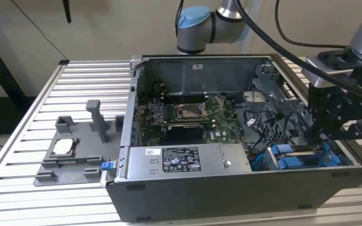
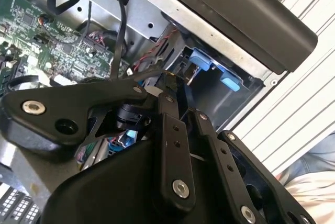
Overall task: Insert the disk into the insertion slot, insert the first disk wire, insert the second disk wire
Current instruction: 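Insert the first disk wire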
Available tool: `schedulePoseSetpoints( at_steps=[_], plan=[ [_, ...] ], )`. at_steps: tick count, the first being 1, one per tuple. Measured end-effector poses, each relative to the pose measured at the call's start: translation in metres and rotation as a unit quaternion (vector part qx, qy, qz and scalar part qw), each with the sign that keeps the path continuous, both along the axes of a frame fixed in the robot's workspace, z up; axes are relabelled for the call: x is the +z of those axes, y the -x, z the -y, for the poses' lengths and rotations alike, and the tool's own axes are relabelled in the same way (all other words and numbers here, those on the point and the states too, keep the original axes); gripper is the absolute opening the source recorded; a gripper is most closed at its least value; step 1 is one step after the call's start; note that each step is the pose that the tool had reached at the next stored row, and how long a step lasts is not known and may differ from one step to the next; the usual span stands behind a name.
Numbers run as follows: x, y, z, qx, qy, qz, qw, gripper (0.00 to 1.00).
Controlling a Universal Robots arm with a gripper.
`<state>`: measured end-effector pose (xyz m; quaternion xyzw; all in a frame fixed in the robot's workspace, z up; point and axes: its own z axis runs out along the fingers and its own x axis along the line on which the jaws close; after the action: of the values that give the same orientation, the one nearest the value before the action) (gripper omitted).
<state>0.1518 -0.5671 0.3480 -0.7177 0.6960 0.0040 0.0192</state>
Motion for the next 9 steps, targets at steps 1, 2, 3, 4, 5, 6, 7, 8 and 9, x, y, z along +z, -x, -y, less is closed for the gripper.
schedulePoseSetpoints(
  at_steps=[1,2,3,4,5,6,7,8,9],
  plan=[
    [-0.001,-0.0003,0.0,0.0,0.0,-0.0002,1.0,0.19],
    [-0.0017,-0.0004,0.0,0.0,0.0,-0.0003,1.0,0.19],
    [-0.0017,-0.0004,0.0,0.0,0.0002,-0.0003,1.0,0.19],
    [-0.0017,-0.0004,0.0,0.0,0.0001,-0.0003,1.0,0.19],
    [-0.0017,-0.0004,0.0,0.0,0.0002,-0.0003,1.0,0.19],
    [-0.0017,-0.0004,0.0,0.0,0.0001,-0.0004,1.0,0.19],
    [-0.0019,-0.0004,0.0,0.0,0.0001,-0.0004,1.0,0.19],
    [-0.0023,-0.0004,0.0,0.0,0.0,-0.0004,1.0,0.19],
    [-0.0028,-0.0004,0.0,-0.001,0.0,-0.0004,1.0,0.19]
  ],
)
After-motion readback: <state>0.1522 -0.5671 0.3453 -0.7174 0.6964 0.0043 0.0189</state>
